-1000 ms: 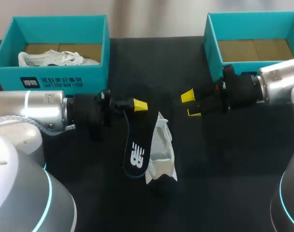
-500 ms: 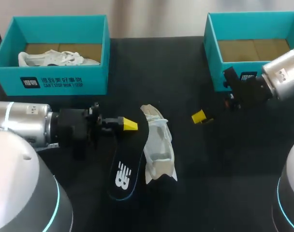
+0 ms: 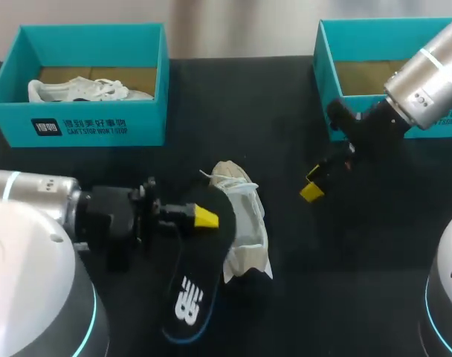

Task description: Take the shoe out of the shoebox, open the shoe tongue, remove and reinsert the insole, then place the shoe into the shoebox

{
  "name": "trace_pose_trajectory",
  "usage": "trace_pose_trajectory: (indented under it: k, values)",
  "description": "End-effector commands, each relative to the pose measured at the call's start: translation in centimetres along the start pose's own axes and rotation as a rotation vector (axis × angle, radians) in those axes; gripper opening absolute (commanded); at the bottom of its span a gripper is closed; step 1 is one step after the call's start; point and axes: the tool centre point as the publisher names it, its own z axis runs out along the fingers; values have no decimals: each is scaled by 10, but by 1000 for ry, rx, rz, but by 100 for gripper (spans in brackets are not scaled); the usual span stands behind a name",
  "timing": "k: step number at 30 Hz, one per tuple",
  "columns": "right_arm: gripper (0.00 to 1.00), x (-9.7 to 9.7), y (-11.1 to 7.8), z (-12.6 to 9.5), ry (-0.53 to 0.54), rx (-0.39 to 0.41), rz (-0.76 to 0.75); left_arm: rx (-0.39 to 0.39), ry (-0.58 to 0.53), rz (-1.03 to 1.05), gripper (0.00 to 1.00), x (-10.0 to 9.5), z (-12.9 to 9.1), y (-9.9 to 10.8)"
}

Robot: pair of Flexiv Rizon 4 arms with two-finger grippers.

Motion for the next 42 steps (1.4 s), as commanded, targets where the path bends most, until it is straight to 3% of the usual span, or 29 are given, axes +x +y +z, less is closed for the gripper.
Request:
trace_pose_trajectory:
  k: [1,4,10,12,25,31,42]
  values:
    - [100,11,-22,-9,-153,96,-105,37,-1,-58,0,6,6,-27]
    - [100,15,-29,-6,-216,138,-152,57,5,-93,0,11,6,-39]
    - [100,14,-38,4,-276,144,-225,76,-14,-161,0,21,9,-52]
    - [100,12,-40,10,-289,167,-204,103,-57,-223,0,23,12,-52]
    - [100,12,-40,10,-289,167,-204,103,-57,-223,0,23,12,-52]
    - [100,-7,-31,27,-348,277,-403,173,-122,-312,0,32,31,-42]
    - [100,-27,-20,53,-391,331,-586,140,-142,-373,0,43,43,-32]
